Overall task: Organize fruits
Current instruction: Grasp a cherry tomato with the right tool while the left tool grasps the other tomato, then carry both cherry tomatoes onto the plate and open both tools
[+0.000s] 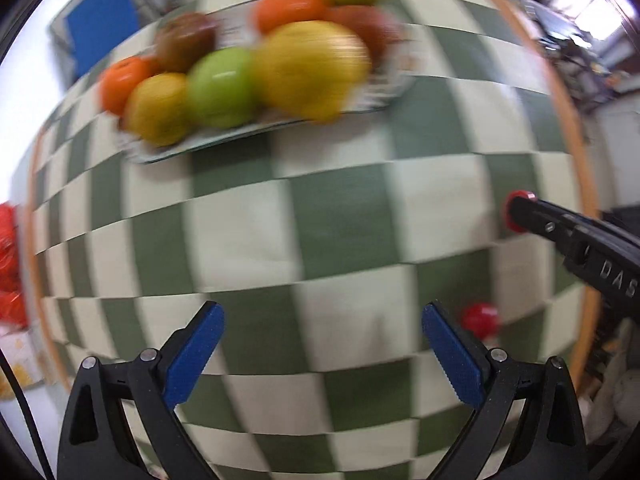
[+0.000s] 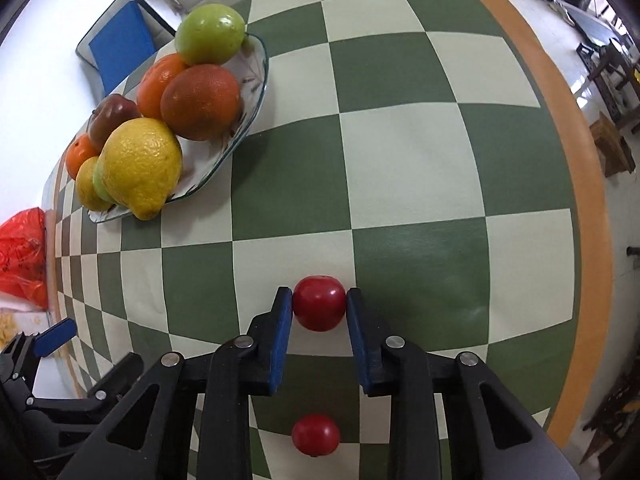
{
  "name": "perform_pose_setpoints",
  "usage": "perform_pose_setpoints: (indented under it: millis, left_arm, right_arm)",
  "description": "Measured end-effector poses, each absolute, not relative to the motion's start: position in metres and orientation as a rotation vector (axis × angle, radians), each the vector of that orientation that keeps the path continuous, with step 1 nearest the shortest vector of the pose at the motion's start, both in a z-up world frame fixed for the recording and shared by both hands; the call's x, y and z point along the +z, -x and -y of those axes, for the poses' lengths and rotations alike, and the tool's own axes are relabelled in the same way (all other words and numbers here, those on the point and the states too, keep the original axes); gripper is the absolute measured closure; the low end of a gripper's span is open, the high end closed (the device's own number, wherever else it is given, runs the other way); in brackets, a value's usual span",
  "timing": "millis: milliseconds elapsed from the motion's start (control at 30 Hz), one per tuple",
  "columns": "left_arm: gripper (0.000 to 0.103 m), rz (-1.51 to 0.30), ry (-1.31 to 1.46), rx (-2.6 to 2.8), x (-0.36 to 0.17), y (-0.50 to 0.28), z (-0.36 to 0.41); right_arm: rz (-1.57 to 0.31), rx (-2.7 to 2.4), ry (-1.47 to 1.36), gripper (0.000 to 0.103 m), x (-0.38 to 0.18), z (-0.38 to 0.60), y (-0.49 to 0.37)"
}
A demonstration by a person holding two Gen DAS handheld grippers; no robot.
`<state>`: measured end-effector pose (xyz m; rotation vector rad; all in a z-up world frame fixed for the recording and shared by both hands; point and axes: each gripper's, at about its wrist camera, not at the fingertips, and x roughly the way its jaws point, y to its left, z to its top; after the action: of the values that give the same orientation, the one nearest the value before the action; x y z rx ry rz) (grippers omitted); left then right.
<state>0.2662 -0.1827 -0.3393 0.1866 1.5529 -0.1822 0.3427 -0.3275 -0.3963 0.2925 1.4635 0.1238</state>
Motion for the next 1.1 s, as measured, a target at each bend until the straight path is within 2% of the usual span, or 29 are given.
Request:
perform_pose_setpoints:
  millis: [133, 267, 333, 400, 433, 467, 567, 767, 1100]
  left_arm:
    - [0.003, -1.588, -0.201, -0.333, -0.345, -0.25, 0.224]
    - [0.013, -1.622, -0.247, -0.43, -0.357, -0.235, 0.258]
    - [0.022, -1.635, -0.27, -0.457, -0.364, -0.229, 0.27]
    - [0.045, -1.652, -0.291, -0.472, -0.371, -0.226, 0.278]
    - [0.052, -1.663, -0.302, -0.476, -0.375, -0.224, 0.282]
    - [0.062, -1.67, -0.307, -0.483, -0.377, -0.223, 0.285]
    - [0.073, -1.662, -0.326, -0.489, -0.378, -0.221, 0.29]
    - [0.074, -1.661, -0.277, -0.476, -0.375, -0.223, 0.273]
    - [0.074, -1.65, 0.081, -0.403, -0.321, -0.269, 0.188]
  right_arm:
    - [-1.43, 0.094, -0.327, 0.073, -0.375, 0.354, -0.319]
    - [-1.43, 0.029, -0.356, 0.073, -0.368, 0.385, -0.287]
    - [-1.438, -0.001, -0.368, 0.073, -0.369, 0.397, -0.274]
    - [-1.447, -0.038, -0.387, 0.073, -0.372, 0.41, -0.259]
    - [-1.452, -0.049, -0.4, 0.073, -0.373, 0.418, -0.253]
    - [-1.454, -0.059, -0.41, 0.073, -0.374, 0.421, -0.249]
    - [-1.459, -0.079, -0.429, 0.073, -0.378, 0.429, -0.239]
    - [-1.453, -0.085, -0.436, 0.073, -0.377, 0.43, -0.231]
    - [-1.389, -0.055, -0.484, 0.073, -0.349, 0.429, -0.246]
